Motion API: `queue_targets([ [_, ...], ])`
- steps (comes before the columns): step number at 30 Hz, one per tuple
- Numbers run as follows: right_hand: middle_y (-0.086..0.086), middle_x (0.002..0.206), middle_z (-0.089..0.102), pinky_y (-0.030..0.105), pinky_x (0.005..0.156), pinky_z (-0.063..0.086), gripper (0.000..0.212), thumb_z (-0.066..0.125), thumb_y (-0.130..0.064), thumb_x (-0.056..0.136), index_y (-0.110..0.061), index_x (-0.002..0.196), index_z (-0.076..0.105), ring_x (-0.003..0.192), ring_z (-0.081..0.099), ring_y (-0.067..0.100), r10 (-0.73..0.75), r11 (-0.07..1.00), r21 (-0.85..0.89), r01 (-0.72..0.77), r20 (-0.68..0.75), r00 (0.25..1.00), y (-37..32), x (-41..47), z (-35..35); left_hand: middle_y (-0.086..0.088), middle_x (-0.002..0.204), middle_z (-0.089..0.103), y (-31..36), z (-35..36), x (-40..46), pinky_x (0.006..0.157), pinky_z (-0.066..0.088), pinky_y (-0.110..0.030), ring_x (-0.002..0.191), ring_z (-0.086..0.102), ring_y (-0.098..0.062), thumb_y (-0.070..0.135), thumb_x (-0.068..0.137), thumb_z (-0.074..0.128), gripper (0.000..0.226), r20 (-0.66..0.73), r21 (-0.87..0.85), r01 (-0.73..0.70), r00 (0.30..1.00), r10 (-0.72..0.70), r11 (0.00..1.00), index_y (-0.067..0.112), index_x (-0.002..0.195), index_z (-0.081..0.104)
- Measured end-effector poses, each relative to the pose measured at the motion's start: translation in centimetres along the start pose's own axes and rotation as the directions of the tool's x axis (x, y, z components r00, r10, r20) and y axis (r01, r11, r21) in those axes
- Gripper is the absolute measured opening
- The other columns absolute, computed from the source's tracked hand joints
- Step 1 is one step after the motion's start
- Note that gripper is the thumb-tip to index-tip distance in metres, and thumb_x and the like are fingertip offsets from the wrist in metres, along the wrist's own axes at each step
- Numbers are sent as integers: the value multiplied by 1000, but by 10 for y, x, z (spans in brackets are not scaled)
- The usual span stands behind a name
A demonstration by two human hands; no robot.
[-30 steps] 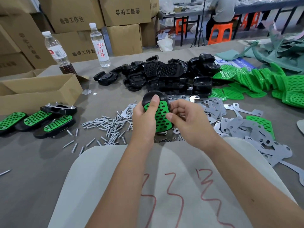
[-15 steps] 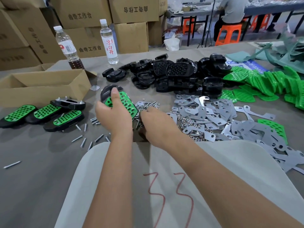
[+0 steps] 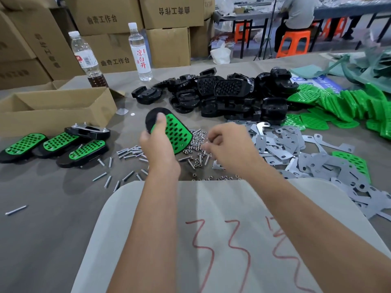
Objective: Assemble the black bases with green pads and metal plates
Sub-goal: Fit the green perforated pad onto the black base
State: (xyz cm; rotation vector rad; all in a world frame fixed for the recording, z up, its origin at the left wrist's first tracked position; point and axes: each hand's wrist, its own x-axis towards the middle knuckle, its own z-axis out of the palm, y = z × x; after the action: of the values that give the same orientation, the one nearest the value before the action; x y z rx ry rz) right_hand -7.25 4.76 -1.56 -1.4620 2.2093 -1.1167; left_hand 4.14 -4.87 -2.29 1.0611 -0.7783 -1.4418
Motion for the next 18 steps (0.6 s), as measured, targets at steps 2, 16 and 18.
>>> queue_targets([
  [2,7,66,73,23,46,51,15,77,-10,92,-13,79,70,52,69,13,37,964,266,-27,-34,999,19,-8,-16,-7,103,71,-2,7,-8,89,57,-50,99,69,-31,21,91,75,16,126,22,64,990,-67,998,16,101,64],
  [16,-1,76,78,14,58,50,16,79,-11,90,-25,83,79,61,66,3,71,790,587,177,-374,925,60,-26,-35,-21,94,75,-34,29,-63,71,60,-65,91,73,-44,27,82,78,24,457,378,-187,889,-7,907,6,91,74],
  [18,-2,77,78,16,61,51,18,78,-10,90,-27,84,78,63,66,3,24,819,539,196,-374,927,60,-26,-32,-21,93,75,-32,29,-65,72,60,-64,90,72,-44,34,75,74,33,467,393,-216,884,9,894,5,91,74],
])
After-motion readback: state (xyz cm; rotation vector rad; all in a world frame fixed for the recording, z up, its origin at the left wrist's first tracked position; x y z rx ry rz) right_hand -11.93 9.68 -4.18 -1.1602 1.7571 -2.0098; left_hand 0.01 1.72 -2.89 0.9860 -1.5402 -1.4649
